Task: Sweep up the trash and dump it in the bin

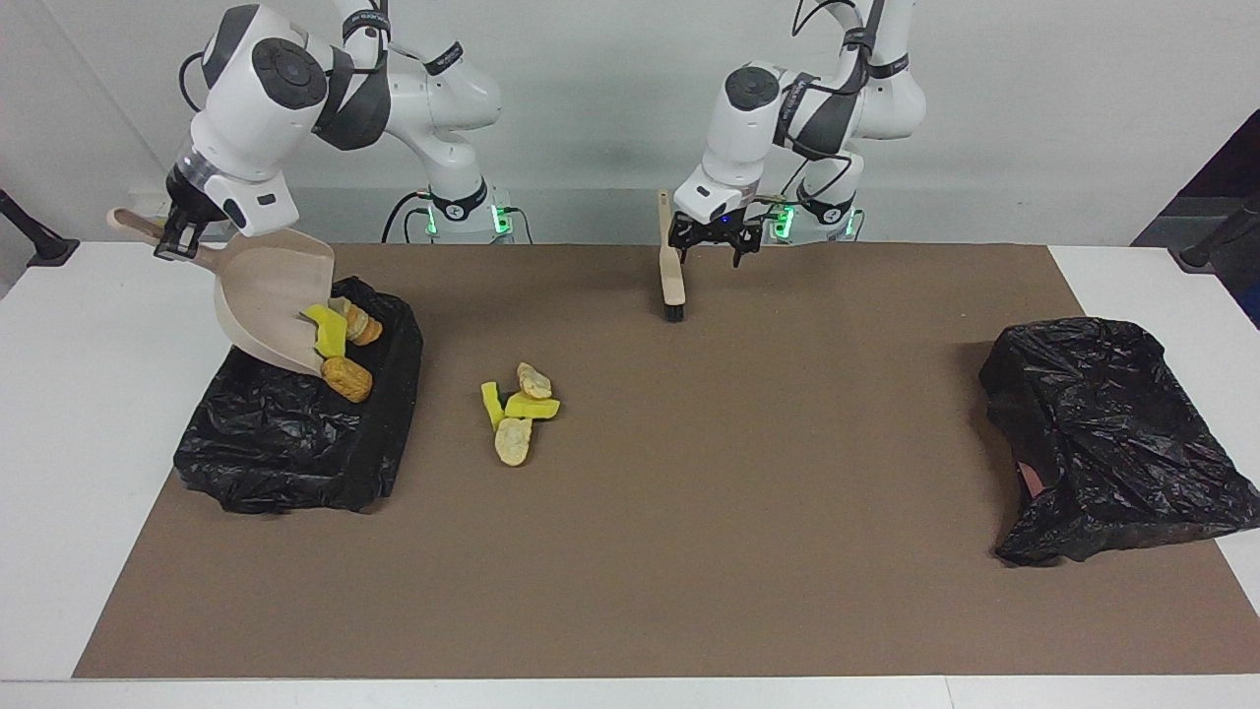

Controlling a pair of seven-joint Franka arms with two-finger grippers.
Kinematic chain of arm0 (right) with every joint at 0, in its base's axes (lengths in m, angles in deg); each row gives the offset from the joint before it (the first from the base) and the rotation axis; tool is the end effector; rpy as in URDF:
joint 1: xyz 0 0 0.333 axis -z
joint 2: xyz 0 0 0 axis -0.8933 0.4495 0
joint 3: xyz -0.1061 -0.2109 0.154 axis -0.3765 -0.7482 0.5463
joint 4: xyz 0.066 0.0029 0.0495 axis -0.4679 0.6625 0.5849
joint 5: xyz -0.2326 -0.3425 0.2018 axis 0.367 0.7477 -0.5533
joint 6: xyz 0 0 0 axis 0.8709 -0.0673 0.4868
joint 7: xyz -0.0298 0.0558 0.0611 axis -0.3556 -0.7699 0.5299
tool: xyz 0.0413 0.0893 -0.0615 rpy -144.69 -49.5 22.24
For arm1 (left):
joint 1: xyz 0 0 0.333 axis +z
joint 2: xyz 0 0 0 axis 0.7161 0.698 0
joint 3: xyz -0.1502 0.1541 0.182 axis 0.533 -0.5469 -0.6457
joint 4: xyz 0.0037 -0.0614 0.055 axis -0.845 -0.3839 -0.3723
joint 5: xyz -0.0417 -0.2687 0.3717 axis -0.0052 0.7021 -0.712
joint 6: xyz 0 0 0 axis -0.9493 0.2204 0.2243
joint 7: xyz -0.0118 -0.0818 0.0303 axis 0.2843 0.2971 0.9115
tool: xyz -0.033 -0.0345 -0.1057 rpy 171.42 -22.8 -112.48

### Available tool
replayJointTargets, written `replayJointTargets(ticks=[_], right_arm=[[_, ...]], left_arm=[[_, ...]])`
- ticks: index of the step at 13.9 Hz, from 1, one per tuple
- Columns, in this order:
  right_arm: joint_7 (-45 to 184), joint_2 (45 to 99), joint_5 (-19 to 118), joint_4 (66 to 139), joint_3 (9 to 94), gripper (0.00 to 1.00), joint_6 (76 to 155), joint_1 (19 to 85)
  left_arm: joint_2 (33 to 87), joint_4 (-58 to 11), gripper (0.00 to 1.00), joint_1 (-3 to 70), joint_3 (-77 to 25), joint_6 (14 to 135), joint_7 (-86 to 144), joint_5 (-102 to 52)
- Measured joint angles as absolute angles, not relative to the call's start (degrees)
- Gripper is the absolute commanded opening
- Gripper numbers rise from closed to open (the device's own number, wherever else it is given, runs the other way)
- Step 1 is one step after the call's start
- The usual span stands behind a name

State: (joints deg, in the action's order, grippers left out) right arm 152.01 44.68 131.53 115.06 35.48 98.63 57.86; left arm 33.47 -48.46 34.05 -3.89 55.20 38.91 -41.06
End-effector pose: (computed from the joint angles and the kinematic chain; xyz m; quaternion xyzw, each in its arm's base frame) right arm 0.5664 -0.1138 0.5113 0.5930 0.6941 -0.3133 0.2616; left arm 0.4210 -0.3227 0.3581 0.9985 -0.0523 -0.0081 0.0103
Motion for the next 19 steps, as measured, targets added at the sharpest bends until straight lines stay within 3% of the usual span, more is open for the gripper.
replayJointTargets(ticks=[6,11,15,19], right_arm=[[153.6,44.5,132.5,111.6,36.1,0.00,94.6,57.8],[149.4,44.5,129.9,110.1,39.6,0.00,89.9,57.8],[131.6,44.4,116.9,109.7,45.6,0.00,82.9,57.6],[106.1,43.8,101.8,109.6,51.0,0.00,81.3,57.6]], left_arm=[[43.8,-25.0,1.00,33.2,-23.1,44.5,23.0,-49.3],[45.3,-9.6,1.00,32.8,-29.8,33.6,15.9,-49.5],[45.3,-2.3,1.00,32.7,-33.1,24.7,12.2,-49.5],[45.3,-1.1,1.00,32.7,-33.9,22.4,8.9,-50.2]])
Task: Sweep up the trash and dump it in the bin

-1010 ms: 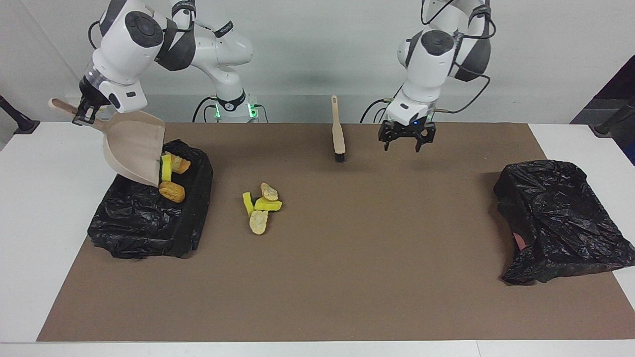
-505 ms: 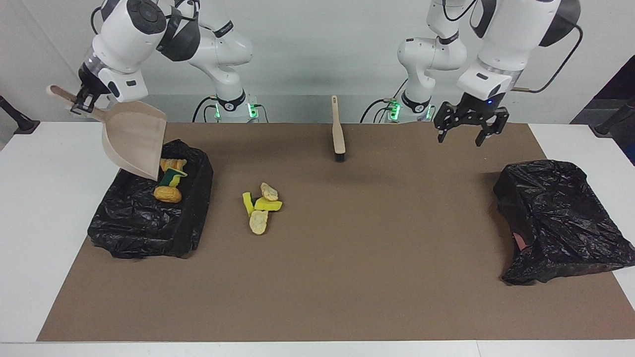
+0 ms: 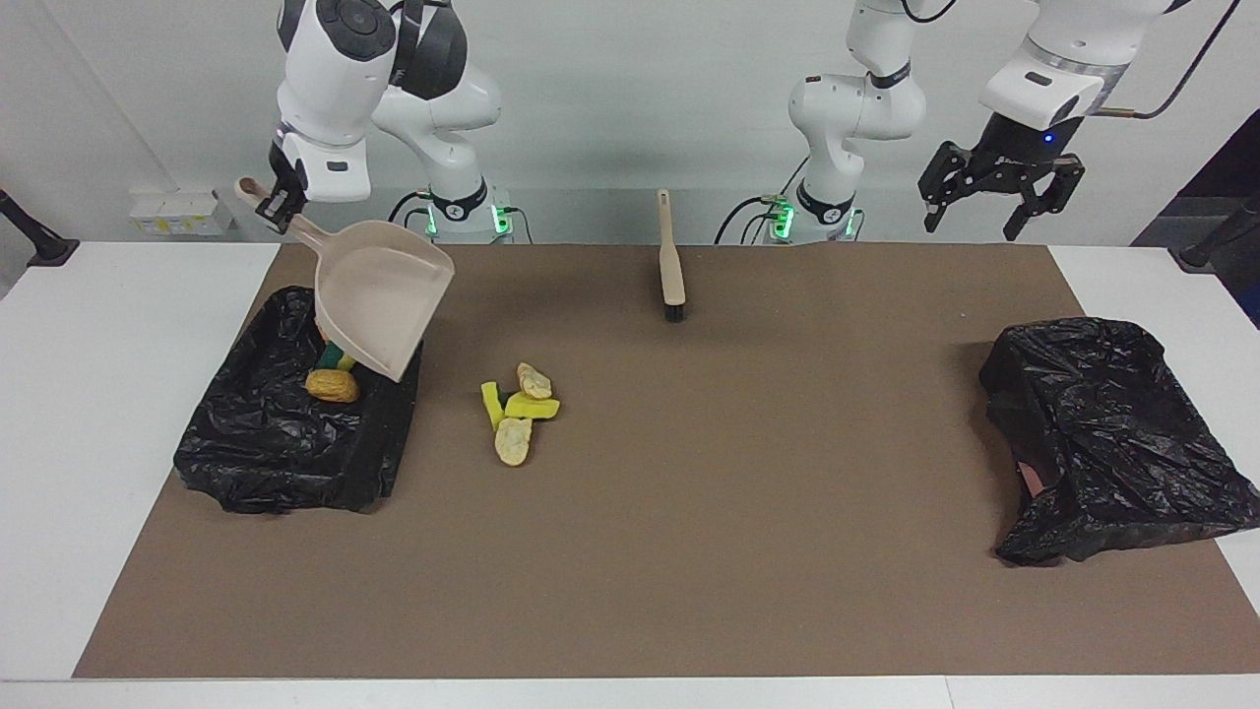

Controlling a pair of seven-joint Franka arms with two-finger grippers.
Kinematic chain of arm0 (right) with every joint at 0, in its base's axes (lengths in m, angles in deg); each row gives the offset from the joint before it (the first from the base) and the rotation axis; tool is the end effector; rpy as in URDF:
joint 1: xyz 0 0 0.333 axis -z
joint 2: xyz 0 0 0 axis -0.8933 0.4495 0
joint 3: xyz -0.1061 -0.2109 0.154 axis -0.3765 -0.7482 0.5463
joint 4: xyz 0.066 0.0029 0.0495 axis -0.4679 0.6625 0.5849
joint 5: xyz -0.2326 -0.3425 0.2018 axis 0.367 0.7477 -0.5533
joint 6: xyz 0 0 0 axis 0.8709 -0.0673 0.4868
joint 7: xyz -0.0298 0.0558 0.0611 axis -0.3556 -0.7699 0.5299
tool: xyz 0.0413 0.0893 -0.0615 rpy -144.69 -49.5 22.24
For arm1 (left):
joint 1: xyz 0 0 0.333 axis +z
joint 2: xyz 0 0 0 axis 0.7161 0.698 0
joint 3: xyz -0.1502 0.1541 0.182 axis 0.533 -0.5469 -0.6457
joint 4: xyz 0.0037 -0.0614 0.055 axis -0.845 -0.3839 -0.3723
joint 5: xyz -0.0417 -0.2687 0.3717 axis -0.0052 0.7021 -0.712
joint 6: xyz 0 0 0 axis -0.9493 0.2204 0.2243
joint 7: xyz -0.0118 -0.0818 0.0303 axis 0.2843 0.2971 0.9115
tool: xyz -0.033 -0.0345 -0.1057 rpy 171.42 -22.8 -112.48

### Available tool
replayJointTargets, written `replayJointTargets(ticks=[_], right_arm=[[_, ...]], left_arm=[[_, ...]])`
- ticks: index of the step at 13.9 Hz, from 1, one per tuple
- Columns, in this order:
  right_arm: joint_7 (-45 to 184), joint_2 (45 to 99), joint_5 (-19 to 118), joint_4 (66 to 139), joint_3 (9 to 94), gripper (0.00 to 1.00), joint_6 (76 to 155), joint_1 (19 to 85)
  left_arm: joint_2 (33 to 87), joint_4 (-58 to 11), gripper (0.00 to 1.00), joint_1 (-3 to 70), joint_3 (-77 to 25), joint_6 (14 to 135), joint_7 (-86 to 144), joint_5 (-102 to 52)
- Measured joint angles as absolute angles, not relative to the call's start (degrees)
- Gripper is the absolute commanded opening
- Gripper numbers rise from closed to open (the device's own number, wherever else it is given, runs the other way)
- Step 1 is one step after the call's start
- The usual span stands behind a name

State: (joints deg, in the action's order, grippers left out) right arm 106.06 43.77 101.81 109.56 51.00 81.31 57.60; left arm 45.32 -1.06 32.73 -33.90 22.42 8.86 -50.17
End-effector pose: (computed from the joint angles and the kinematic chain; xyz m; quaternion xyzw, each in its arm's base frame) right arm 0.5319 0.0734 0.5272 0.8553 0.4633 -0.1702 0.1576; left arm 0.5882 -0.0847 0.6518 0.9930 -0.1131 0.0326 0.0085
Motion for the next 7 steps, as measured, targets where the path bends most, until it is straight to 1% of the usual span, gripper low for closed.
replayJointTargets(ticks=[2,4,7], right_arm=[[90.9,43.9,94.4,109.4,54.5,0.00,81.4,57.5],[75.4,45.2,88.4,109.2,58.5,0.00,83.5,57.4],[52.1,51.6,84.8,107.2,65.3,0.00,90.9,57.4]], left_arm=[[45.3,-1.0,1.00,32.7,-34.6,20.7,8.0,-50.3],[45.3,-1.0,1.00,32.8,-34.9,19.6,7.9,-50.4],[45.4,-0.9,1.00,33.5,-35.0,17.8,7.8,-50.4]])
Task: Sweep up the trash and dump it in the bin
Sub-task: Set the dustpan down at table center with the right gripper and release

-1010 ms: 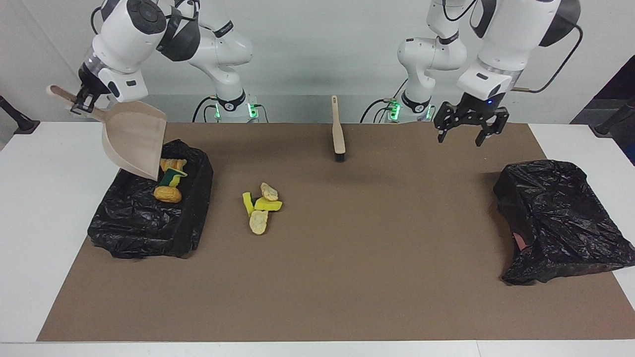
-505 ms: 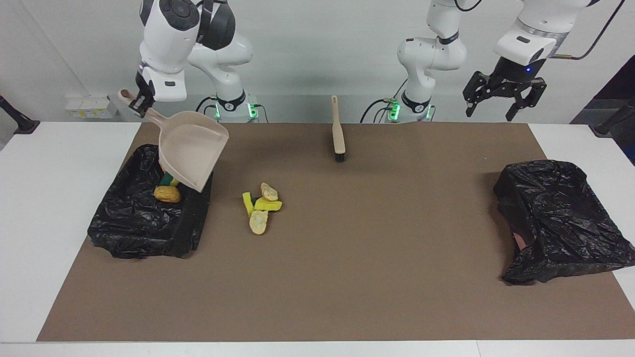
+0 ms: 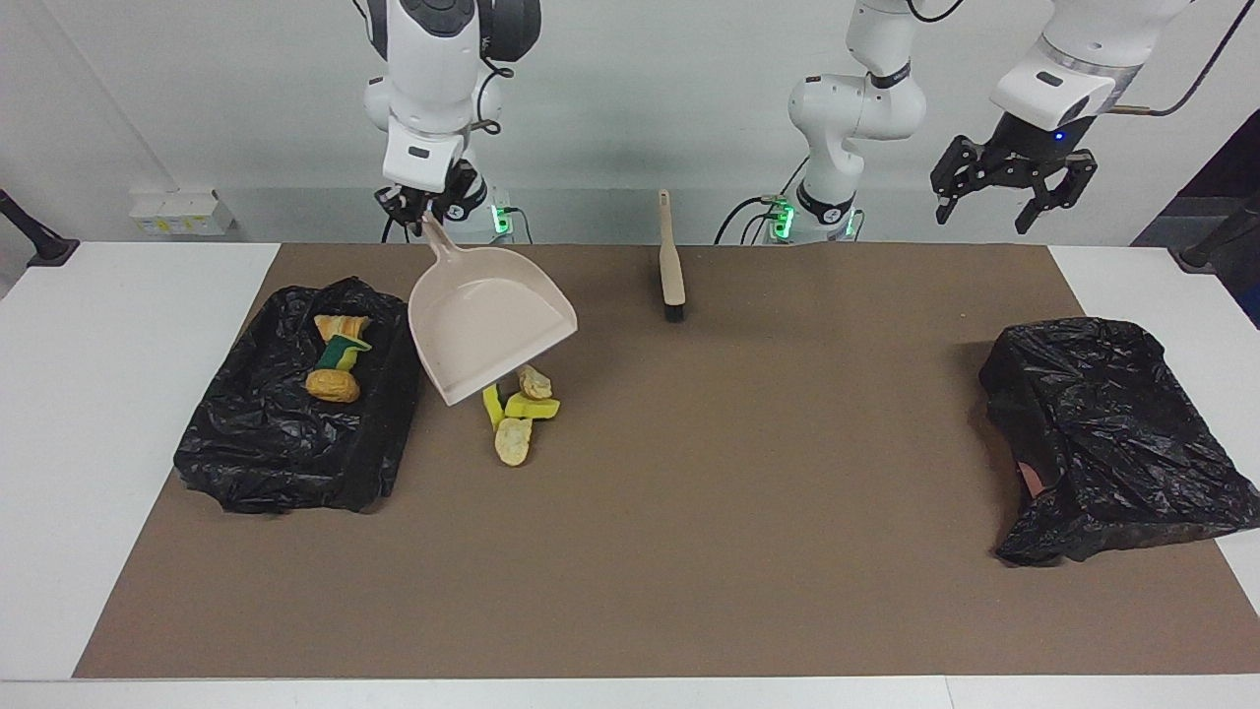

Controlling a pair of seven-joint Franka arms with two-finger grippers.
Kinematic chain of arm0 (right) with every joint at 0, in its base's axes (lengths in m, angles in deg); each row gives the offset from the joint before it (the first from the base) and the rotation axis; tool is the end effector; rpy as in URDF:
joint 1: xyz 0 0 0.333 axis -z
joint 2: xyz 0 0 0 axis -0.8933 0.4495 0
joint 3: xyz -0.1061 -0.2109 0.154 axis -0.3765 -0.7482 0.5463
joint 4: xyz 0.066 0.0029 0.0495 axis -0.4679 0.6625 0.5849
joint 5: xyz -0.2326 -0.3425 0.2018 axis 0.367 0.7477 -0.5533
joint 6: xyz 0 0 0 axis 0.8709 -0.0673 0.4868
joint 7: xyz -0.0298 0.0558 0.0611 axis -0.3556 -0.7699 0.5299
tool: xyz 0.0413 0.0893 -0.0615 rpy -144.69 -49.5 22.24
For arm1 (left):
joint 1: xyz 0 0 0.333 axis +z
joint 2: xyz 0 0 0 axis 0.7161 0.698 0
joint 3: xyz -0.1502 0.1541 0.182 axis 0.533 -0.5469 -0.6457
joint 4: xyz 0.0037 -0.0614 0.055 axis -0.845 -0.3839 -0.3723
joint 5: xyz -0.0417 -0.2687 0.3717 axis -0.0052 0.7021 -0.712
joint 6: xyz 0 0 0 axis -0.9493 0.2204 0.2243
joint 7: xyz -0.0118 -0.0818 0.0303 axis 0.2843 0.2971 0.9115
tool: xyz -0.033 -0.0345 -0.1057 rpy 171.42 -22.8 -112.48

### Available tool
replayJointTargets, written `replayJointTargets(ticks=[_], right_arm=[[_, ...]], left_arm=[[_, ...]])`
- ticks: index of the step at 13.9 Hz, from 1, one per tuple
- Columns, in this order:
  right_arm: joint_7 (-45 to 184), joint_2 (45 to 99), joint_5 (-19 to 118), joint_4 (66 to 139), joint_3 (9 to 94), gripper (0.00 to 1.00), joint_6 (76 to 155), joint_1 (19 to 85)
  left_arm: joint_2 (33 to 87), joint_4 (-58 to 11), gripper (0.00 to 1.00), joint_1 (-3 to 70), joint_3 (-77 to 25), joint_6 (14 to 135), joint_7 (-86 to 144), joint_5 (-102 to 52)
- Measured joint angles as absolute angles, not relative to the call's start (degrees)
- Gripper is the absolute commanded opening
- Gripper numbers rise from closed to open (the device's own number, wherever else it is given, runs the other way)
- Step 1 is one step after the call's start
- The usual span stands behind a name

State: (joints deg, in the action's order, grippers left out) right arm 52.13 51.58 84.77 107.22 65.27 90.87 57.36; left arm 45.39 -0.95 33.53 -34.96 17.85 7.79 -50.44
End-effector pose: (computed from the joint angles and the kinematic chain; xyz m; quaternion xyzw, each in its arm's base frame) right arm 0.5233 0.2599 0.4708 0.9822 0.1564 -0.0670 0.0791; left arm 0.5821 -0.0638 0.6448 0.9943 -0.1063 -0.0068 0.0057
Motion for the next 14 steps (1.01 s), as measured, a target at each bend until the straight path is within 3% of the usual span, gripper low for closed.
replayJointTargets(ticks=[4,8,11,12,13,14], right_arm=[[27.6,65.5,84.8,101.2,73.9,0.00,100.3,56.6],[16.7,79.2,89.3,89.6,76.5,0.00,103.6,54.3],[10.8,88.5,96.3,86.0,80.0,0.00,110.6,53.4],[10.3,90.5,97.4,85.6,80.6,0.06,112.0,53.2],[10.2,91.6,97.7,85.3,80.8,0.23,112.7,53.1],[10.2,92.1,97.7,85.1,80.9,0.32,113.4,53.1]], left_arm=[[45.5,-0.7,1.00,35.1,-33.7,17.4,7.4,-50.5],[45.7,-0.6,1.00,39.6,-28.5,17.3,7.4,-50.5],[45.6,-0.1,1.00,40.2,-27.6,17.3,7.4,-50.6],[45.6,0.0,1.00,40.2,-27.5,17.3,7.4,-50.6],[45.6,0.0,1.00,40.2,-27.5,17.3,7.4,-50.6],[45.6,0.0,1.00,40.2,-27.5,17.3,7.4,-50.6]])
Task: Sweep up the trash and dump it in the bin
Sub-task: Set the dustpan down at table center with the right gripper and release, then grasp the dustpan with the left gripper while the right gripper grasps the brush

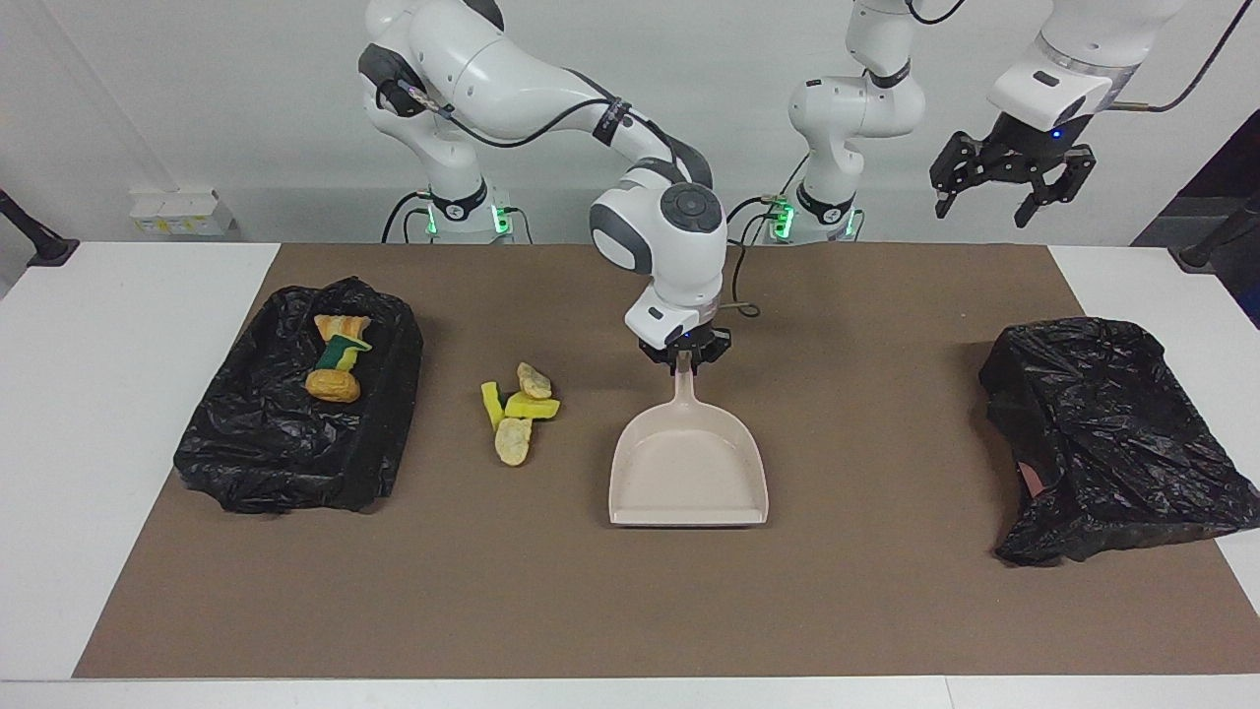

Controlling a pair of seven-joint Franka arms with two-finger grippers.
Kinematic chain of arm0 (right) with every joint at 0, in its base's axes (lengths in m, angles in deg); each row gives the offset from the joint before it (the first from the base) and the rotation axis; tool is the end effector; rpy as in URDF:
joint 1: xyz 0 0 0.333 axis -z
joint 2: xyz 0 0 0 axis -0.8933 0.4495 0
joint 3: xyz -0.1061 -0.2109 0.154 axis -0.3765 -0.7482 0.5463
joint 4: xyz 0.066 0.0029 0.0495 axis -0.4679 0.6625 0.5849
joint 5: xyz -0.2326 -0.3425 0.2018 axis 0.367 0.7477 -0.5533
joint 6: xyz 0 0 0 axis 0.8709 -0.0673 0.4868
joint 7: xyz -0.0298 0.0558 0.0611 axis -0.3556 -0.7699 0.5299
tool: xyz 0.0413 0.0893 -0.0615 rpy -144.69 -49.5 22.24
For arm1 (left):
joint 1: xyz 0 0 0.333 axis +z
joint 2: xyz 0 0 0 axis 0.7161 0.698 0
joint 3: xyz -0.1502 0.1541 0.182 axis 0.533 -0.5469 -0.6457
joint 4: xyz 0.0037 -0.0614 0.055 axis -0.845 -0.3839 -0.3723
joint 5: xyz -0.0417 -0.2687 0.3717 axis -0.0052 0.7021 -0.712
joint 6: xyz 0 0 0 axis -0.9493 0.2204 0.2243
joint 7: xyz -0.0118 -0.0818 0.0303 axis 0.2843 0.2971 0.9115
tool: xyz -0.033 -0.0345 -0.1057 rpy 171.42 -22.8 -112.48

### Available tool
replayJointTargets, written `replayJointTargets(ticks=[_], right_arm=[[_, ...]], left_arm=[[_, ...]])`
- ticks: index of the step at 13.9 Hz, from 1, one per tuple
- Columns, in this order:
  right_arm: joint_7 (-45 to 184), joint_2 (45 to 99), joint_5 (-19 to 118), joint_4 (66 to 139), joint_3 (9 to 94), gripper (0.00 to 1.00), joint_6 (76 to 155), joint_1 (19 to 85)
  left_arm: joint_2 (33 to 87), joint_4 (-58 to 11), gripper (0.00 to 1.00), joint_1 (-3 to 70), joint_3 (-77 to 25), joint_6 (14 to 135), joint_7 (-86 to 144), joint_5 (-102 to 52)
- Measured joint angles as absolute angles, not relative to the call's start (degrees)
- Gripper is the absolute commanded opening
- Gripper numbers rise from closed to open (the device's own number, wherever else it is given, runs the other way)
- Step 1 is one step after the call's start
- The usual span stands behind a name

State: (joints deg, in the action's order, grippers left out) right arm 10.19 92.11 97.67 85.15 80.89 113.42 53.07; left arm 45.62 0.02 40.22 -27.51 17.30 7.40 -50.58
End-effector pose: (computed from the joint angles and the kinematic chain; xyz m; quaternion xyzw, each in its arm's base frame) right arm 0.5642 0.4863 0.2994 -0.9990 0.0206 0.0203 0.0350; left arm 0.5804 -0.0739 0.6507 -0.9932 0.1159 0.0049 0.0004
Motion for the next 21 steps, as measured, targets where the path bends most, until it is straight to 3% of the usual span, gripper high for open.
replayJointTargets(ticks=[6,7,8,9,12,15,21], right_arm=[[10.2,92.2,97.7,85.6,80.9,0.46,116.5,53.2],[10.2,92.2,97.7,85.8,80.9,0.64,116.5,53.2],[10.2,92.2,97.7,86.0,81.0,0.91,116.5,53.2],[10.3,92.1,97.7,86.2,81.2,1.00,116.5,53.2],[10.3,90.0,97.8,86.3,82.3,1.00,113.9,53.3],[11.5,83.0,93.2,88.3,84.0,1.00,108.7,55.1],[17.1,63.4,75.8,106.3,85.0,1.00,106.0,55.3]], left_arm=[[45.6,0.0,1.00,40.8,-27.7,17.3,7.4,-50.6],[45.6,0.0,1.00,40.8,-27.7,17.3,7.4,-50.6],[45.6,0.0,1.00,40.8,-27.7,17.3,7.4,-50.6],[45.6,0.0,1.00,40.8,-27.7,17.3,7.4,-50.6],[45.7,0.0,1.00,40.8,-28.0,17.3,7.4,-50.6],[45.7,0.0,1.00,40.0,-29.0,17.3,7.4,-50.6],[45.7,0.0,1.00,39.6,-29.1,17.3,7.4,-50.6]])
